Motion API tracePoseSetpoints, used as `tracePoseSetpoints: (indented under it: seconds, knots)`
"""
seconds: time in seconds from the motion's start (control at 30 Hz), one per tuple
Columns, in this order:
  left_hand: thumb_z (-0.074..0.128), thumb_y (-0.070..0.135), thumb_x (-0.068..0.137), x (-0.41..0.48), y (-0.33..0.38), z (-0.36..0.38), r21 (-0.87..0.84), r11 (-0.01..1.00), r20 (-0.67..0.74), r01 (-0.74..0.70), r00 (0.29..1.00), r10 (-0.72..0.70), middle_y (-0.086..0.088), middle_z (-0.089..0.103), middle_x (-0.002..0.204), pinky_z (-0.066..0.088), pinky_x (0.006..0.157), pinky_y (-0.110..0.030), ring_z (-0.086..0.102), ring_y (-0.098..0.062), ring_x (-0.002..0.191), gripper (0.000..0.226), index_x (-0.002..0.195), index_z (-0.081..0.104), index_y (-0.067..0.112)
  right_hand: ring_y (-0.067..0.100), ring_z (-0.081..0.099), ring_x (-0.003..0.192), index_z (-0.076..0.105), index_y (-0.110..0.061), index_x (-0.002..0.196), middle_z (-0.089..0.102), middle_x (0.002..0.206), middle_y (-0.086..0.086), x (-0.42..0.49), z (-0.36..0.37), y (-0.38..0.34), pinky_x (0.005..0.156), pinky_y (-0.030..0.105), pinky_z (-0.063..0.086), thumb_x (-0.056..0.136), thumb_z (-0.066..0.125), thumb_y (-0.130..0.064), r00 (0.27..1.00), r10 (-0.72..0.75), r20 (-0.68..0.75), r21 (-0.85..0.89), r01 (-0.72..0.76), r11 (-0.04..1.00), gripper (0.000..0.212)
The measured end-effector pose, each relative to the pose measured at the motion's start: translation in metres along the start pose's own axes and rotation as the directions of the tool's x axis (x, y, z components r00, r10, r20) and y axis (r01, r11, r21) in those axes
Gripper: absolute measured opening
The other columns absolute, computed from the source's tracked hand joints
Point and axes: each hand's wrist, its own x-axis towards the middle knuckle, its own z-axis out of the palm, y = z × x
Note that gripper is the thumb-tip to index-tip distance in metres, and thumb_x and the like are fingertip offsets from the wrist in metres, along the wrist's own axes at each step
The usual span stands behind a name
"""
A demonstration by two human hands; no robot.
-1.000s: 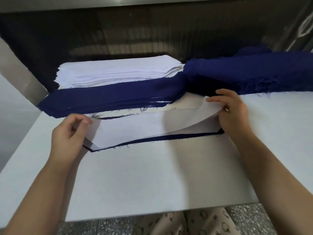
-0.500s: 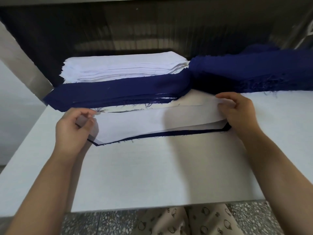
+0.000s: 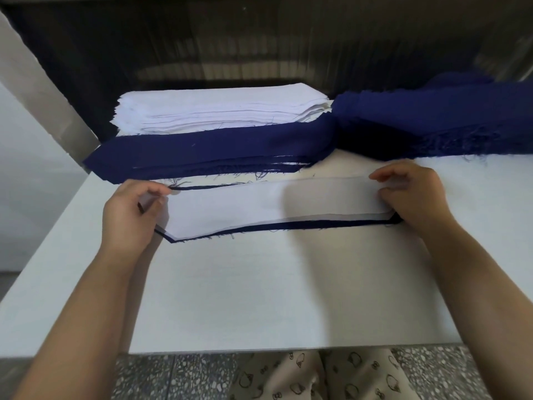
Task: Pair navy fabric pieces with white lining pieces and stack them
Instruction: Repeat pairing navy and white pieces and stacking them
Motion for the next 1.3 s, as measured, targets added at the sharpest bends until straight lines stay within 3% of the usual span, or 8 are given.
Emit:
tracePoseSetpoints:
  seconds: [0.13,0.3,0.53,0.73,0.83,0.97,1.07,1.3]
  knots:
    - [0.06,-0.006,0.087,-0.001,0.0,-0.001,-0.021,1.0,0.005,-0.019,1.0,0.019,0.019,0.057,0.091,0.033,0.079,0.001,0.051,0.014,0.086,0.029,0.085,0.065,0.023,-0.002,0.055,0.068,0.068,-0.02,0.082,0.061,0.076,-0.009,-0.001,0.0,-0.004,0.06,-0.004,0.036,0.079,0.054,0.007,0.999,0.047,-0.024,0.05,-0.045,0.998,0.031]
    - [0.059,-0.007,0.088,-0.001,0.0,-0.002,-0.014,0.999,0.03,-0.035,0.999,0.036,-0.004,0.066,0.1,0.037,0.081,-0.002,0.055,0.0,0.089,0.033,0.084,0.064,0.025,-0.001,0.053,0.07,0.068,-0.018,0.082,0.061,0.078,-0.005,-0.001,-0.001,-0.004,0.061,-0.005,0.035,0.08,0.052,0.01,1.0,0.012,-0.003,0.029,-0.012,0.999,0.033]
    - [0.059,-0.007,0.088,-0.001,0.0,-0.002,-0.011,1.0,0.044,-0.02,0.999,0.02,-0.002,0.065,0.1,0.034,0.08,0.001,0.053,0.017,0.086,0.028,0.085,0.066,0.02,-0.008,0.054,0.067,0.067,-0.019,0.082,0.06,0.081,-0.001,-0.005,-0.002,-0.008,0.058,-0.001,0.036,0.074,0.046,0.017,1.0,0.001,-0.017,0.049,-0.001,0.999,0.042]
    - [0.06,-0.004,0.089,-0.001,-0.001,-0.001,-0.012,1.0,0.039,0.006,0.999,-0.006,0.001,0.065,0.1,0.034,0.08,0.001,0.052,0.019,0.085,0.023,0.085,0.067,0.018,-0.018,0.052,0.069,0.067,-0.017,0.083,0.054,0.08,-0.013,-0.008,-0.004,-0.014,0.059,-0.002,0.037,0.074,0.049,0.016,0.999,-0.009,-0.034,0.088,0.012,0.996,0.039]
    - [0.06,-0.004,0.089,-0.001,0.0,-0.001,-0.017,1.0,0.039,0.005,0.999,-0.004,0.0,0.065,0.099,0.034,0.08,0.002,0.052,0.02,0.084,0.024,0.084,0.066,0.019,-0.005,0.054,0.074,0.067,-0.019,0.082,0.054,0.08,-0.013,-0.007,-0.004,-0.014,0.061,-0.001,0.038,0.073,0.05,0.016,1.0,-0.006,-0.009,0.053,0.007,0.999,0.04]
    - [0.06,-0.004,0.089,-0.001,0.001,0.0,-0.009,1.0,0.046,0.004,0.999,-0.003,-0.001,0.066,0.1,0.034,0.08,0.003,0.051,0.022,0.084,0.024,0.085,0.066,0.018,0.014,0.054,0.085,0.066,-0.023,0.082,0.058,0.086,-0.004,-0.006,-0.004,-0.01,0.072,0.02,0.041,0.073,0.053,0.013,1.0,0.023,0.014,0.007,-0.023,1.0,0.04]
    - [0.06,-0.004,0.089,-0.001,0.001,0.0,-0.001,1.0,0.049,0.006,0.999,-0.006,-0.003,0.067,0.102,0.034,0.081,0.002,0.051,0.02,0.086,0.025,0.085,0.066,0.019,0.017,0.055,0.085,0.066,-0.023,0.082,0.06,0.091,0.002,-0.005,-0.004,-0.009,0.074,0.026,0.041,0.076,0.054,0.01,0.999,0.045,0.021,-0.006,-0.045,0.999,0.036]
    - [0.059,-0.003,0.09,-0.001,0.0,-0.001,0.024,1.0,0.055,0.014,0.998,-0.015,-0.001,0.068,0.103,0.034,0.08,0.001,0.051,0.017,0.086,0.025,0.085,0.066,0.021,0.013,0.05,0.087,0.066,-0.023,0.084,0.057,0.096,0.001,-0.003,-0.004,-0.005,0.075,0.023,0.036,0.078,0.056,0.006,0.999,0.034,-0.022,-0.044,-0.035,0.998,0.031]
